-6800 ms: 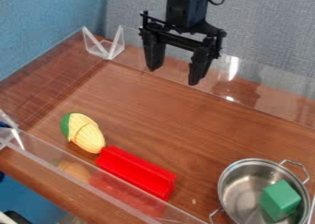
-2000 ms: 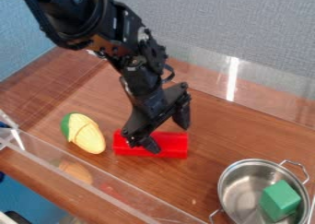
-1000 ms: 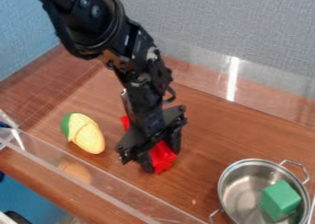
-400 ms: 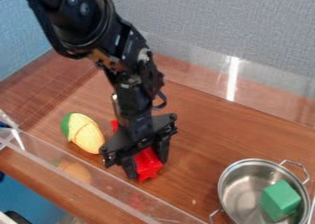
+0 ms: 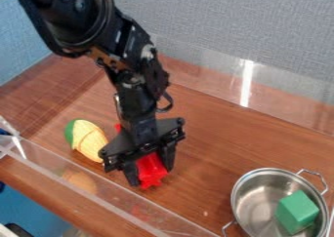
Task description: Put the red object to the left side of the table
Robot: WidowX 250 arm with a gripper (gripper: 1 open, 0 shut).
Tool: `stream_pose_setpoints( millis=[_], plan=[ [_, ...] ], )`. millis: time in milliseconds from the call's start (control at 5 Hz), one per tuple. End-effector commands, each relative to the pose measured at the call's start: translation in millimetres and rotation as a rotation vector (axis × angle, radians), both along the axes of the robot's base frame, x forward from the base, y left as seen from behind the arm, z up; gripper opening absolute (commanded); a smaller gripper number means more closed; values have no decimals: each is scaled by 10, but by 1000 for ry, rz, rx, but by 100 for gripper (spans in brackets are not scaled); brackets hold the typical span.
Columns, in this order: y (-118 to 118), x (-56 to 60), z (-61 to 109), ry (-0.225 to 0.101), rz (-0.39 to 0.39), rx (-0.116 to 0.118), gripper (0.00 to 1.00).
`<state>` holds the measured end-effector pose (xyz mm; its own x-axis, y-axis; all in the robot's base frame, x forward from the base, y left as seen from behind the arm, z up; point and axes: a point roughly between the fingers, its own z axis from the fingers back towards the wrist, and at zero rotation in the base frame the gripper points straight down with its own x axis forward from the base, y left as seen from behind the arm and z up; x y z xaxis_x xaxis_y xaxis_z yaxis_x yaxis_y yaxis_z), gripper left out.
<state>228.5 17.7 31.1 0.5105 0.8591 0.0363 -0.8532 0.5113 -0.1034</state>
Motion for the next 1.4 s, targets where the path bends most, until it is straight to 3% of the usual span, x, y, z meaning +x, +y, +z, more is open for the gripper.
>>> stream_pose_setpoints(
  millis=[0,200,400,800,1000,1200],
  plan=[
    [53,58,190,-51,-17,6,0],
    [73,77,327,-58,-43,-2,0],
    [123,133,637,-81,-105,-22,0],
    [325,198,1190,-109,-115,-66,0],
    [501,226,1336,-123,-73,-66,0],
    [742,157,1227,-121,-11,-23,0]
  ],
)
